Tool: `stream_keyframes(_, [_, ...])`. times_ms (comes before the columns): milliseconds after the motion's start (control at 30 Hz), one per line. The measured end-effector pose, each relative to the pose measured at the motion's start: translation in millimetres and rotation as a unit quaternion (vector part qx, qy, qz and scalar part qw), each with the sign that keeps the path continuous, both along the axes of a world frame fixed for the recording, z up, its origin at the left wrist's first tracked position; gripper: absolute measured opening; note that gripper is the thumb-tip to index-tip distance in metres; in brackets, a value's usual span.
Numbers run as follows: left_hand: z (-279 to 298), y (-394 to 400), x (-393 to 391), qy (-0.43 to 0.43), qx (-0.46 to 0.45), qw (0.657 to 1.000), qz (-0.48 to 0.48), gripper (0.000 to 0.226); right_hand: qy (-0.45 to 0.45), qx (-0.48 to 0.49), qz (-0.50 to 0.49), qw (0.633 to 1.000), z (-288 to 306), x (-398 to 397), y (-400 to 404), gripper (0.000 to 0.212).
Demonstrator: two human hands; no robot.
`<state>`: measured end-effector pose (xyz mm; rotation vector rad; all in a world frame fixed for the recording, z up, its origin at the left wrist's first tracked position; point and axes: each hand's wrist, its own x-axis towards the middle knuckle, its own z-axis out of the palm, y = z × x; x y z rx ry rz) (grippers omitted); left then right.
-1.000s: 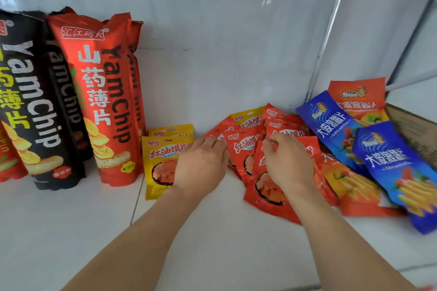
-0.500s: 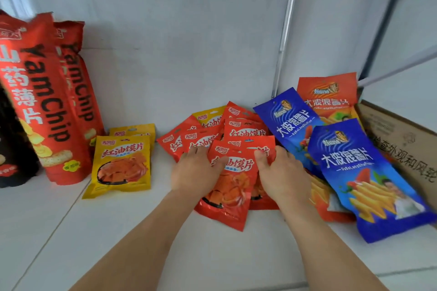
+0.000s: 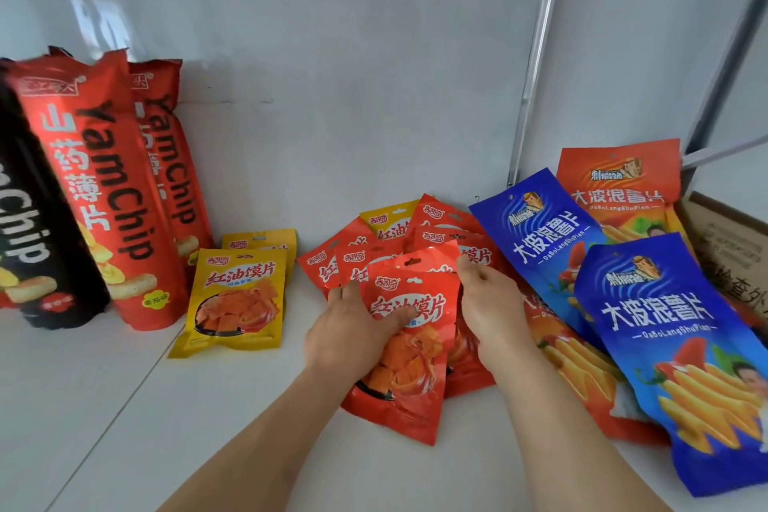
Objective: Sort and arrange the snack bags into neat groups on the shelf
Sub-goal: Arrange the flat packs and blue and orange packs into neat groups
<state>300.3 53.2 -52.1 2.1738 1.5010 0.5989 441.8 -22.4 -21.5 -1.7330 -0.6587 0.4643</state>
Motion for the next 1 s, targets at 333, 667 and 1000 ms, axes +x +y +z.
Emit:
stream_keyframes(333, [-2.8, 14.6, -13.5, -0.147, -0.067, 0.986, 0.033, 0.101, 0.172, 0.073, 0.049, 0.981, -4.0, -11.0, 30.1, 0.042])
stream_keyframes(667, [7.6, 31.7, -26.6, -0.376, -0.243, 0.894, -0.009, 0.02, 0.268, 0.138, 0.067, 0.951, -6.3, -13.4, 37.7, 0.018])
stream_keyframes(1000, [19.7, 58.9, -48.9, -0.482, -0.318, 0.816, -0.04, 0.027, -0.255, -0.082, -0.128, 0.955, -13.9, 13.8, 12.7, 0.044])
